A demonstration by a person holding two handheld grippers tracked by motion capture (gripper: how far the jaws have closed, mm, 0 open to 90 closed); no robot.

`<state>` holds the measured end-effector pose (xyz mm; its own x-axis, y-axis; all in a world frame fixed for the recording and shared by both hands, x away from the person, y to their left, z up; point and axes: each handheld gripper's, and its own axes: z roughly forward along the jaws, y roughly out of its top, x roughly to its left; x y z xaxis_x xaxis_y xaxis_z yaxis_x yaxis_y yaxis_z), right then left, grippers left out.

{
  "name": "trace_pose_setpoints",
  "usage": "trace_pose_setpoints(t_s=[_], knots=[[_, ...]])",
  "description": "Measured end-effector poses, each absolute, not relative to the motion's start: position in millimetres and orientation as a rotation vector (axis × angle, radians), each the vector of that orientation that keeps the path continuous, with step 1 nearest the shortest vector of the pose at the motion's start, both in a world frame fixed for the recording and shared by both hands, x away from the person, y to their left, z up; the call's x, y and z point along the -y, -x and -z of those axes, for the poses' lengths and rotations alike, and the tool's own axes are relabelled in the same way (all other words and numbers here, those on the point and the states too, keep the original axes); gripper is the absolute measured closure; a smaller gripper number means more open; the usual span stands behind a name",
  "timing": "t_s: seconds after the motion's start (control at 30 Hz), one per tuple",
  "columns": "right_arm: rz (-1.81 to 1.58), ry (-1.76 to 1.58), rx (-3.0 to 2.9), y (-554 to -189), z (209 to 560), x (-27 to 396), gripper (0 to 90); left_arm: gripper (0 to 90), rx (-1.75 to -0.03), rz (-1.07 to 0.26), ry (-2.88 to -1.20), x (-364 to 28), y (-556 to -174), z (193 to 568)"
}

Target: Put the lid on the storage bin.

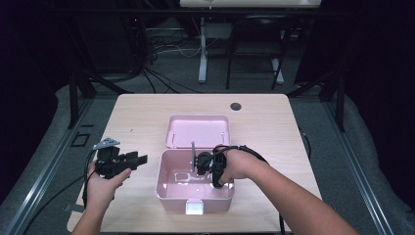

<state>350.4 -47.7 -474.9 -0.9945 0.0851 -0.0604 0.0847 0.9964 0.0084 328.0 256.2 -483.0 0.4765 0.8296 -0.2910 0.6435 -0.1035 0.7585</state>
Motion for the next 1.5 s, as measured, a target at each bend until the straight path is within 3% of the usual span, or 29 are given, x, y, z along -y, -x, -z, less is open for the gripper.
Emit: trace_pose_setpoints(t_s=[1.5], knots=[[0.074,-0.053,-3.066,-349,503,45,50.1,49.8,-1.236,-0.259,-1.828,-255,-328,484]])
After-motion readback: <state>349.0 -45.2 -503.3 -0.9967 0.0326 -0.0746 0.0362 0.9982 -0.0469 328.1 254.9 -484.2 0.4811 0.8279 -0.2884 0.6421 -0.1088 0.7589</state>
